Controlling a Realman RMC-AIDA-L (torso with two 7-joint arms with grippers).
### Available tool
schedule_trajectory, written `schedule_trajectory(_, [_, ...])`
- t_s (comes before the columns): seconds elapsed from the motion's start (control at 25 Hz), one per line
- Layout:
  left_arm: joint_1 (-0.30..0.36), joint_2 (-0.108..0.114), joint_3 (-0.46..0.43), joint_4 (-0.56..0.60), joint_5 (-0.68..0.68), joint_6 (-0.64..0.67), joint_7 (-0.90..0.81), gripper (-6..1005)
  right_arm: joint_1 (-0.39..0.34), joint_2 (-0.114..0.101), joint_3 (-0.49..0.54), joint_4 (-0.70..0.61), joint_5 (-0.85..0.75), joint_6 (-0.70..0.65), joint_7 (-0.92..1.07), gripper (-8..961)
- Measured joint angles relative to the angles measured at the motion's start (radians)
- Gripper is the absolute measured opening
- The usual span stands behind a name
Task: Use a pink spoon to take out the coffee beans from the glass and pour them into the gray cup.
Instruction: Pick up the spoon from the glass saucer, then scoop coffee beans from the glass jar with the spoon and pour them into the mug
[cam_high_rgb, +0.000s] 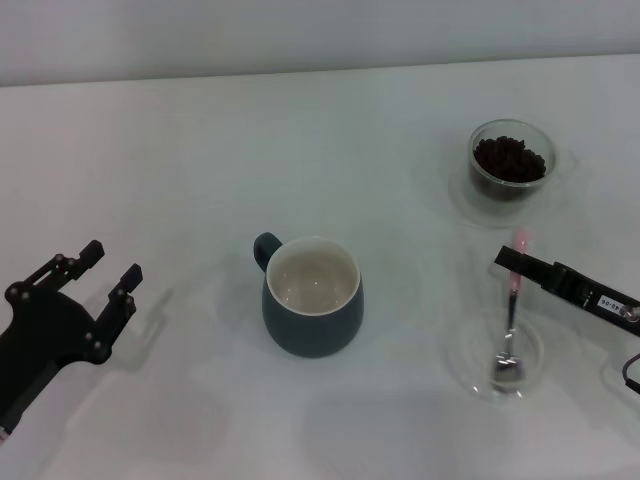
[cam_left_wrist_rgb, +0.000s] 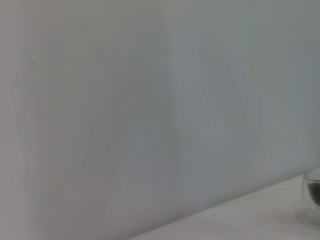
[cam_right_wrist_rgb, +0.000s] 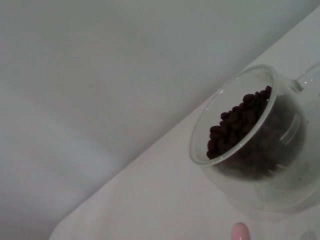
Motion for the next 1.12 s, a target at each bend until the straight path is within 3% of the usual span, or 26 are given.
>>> schedule_trajectory(0.72, [-0.006,0.0,0.0,-0.001,-0.003,-0.002,0.001,462,-0.002,-0.001,0.008,-0.017,0.031,0.107,-0.001,144])
schedule_trajectory(1.12, [-0.005,-0.004,0.002,-0.003,-0.003,0.002,0.001,460,0.007,-0.005,0.078,-0.115,0.056,0.169,-0.005,144])
